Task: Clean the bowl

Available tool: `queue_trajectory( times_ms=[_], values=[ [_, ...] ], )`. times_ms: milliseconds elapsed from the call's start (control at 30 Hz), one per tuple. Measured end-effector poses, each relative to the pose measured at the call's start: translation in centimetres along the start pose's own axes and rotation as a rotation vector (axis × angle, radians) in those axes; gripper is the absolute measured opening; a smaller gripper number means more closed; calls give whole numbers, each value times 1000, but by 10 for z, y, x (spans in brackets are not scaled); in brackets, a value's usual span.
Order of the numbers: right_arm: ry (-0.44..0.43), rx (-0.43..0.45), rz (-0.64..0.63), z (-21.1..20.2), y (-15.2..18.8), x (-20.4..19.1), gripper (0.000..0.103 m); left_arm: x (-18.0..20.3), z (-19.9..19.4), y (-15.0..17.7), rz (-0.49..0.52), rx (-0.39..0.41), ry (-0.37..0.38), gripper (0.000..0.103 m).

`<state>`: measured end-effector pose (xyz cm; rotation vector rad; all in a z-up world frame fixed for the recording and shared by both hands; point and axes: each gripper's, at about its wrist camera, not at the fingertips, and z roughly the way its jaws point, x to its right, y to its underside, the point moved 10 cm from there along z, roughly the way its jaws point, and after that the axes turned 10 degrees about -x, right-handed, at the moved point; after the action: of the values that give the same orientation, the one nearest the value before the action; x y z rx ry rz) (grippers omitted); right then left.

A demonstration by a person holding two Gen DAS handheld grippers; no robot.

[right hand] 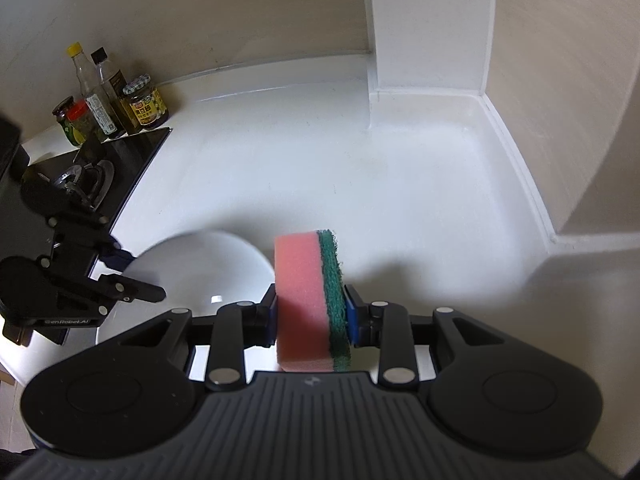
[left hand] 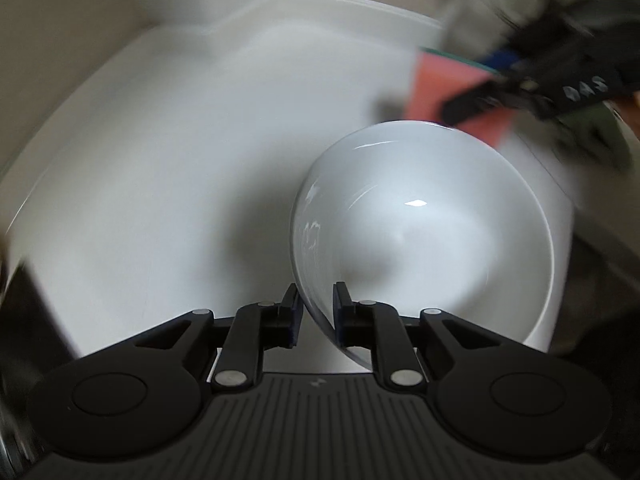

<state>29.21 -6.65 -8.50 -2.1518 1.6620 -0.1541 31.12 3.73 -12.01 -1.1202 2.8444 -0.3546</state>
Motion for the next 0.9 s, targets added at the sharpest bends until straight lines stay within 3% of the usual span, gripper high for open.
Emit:
queue_trajectory(
  times_ms=[167,233,333,533,733,800,900],
  values=[
    [-23,11,14,0,1,-1,27,-9,-12,1,-258,60,-30,15],
    [-35,20,19,-1,3,0,27,-6,-16,16,-361,81,-34,14],
    [-45,23,17,-3,5,1,27,5,-12,28,-403,82,-13,14],
    [-36,-7,-58,-6,11,-5,27,-3,-8,12,-266,34,-46,7],
    [8,-5,-81,-7,10,-5,27,-1,2,-27,33,21,-67,11],
    [23,1,-90,-6,9,-5,27,-3,3,-31,23,16,-53,11],
    [-2,11,-66,-7,10,-1,27,-9,-3,-26,-134,38,-49,12]
  ],
)
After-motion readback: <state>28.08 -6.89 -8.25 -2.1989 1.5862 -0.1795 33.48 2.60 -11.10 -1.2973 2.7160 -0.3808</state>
